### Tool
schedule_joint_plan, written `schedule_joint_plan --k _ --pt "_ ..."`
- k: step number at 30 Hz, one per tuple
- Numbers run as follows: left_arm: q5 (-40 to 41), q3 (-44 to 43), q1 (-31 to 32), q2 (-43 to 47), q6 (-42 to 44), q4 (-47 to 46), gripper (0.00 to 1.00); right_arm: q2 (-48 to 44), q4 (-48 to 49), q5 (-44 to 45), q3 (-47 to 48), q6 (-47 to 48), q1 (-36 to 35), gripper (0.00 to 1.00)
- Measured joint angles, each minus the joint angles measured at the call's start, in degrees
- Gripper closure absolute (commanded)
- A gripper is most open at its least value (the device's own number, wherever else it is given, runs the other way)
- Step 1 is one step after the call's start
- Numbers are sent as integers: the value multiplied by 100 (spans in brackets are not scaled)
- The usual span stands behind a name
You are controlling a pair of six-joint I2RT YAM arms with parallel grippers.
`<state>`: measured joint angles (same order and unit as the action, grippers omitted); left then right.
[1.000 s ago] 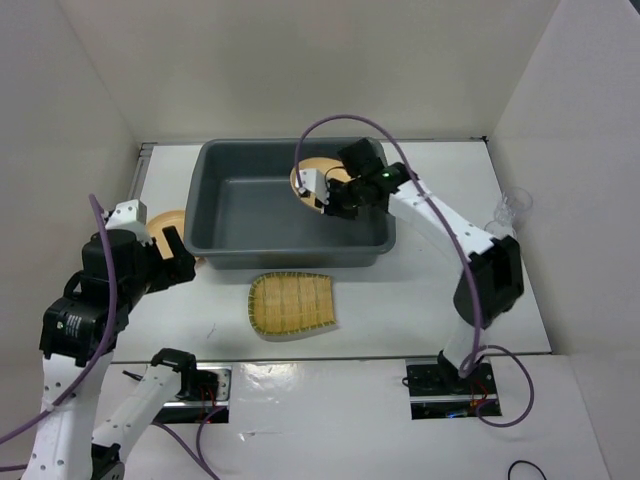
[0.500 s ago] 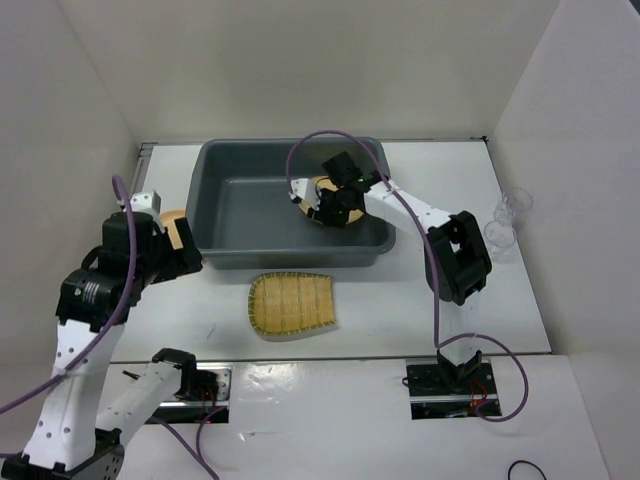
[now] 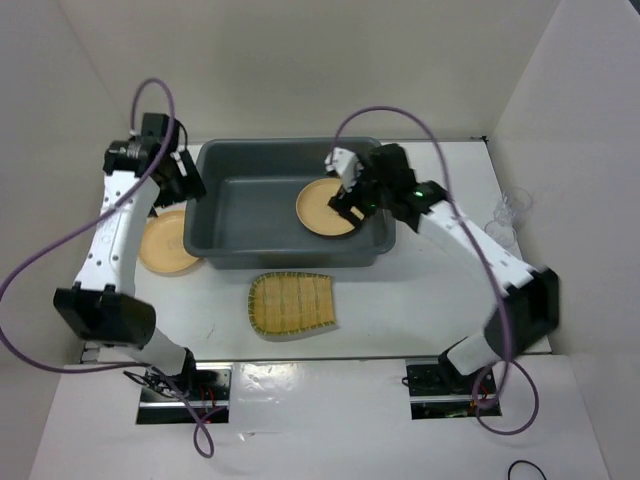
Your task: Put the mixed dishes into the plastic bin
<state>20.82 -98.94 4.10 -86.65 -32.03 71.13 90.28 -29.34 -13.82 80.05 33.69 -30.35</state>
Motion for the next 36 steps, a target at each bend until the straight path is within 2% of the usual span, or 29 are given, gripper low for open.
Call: schedule_joint_plan --k 2,4,6,9,13,16,19,24,28,36 --pt "-164 -566 -402 -424 -155 -81 0 -975 166 192 -435 -205 131 10" --pt "-350 -754 -1045 -649 -387 -313 0 -2002 354 444 -942 -420 284 6" --pt "-492 -560 -1722 -688 -693 -680 0 -2968 483 527 -1539 -566 549 2" --pt "-743 59 -2516 -616 -1143 -1154 0 -4269 750 841 -2669 -654 914 2" --pt "-999 498 -2809 -920 -1532 -1493 0 -5831 761 1110 -4009 -531 973 2" --pt "-1165 925 -2841 -1172 -1784 -1878 0 -6623 782 1397 -4498 -457 973 2" --pt "-1357 1248 -2911 -1438 -1965 -2076 0 -6994 1038 1803 -4758 -492 973 2" --pt "-1478 1580 -2959 -1812 -2367 -2376 0 -6887 1172 1963 -4839 -540 960 2" --pt "-1567 1886 -2959 -1923 -2675 -2472 0 -6623 940 1947 -4671 -625 960 2" --pt "-1488 1961 -2957 -2461 -3101 -2485 0 -6476 549 2100 -4253 -1086 960 2"
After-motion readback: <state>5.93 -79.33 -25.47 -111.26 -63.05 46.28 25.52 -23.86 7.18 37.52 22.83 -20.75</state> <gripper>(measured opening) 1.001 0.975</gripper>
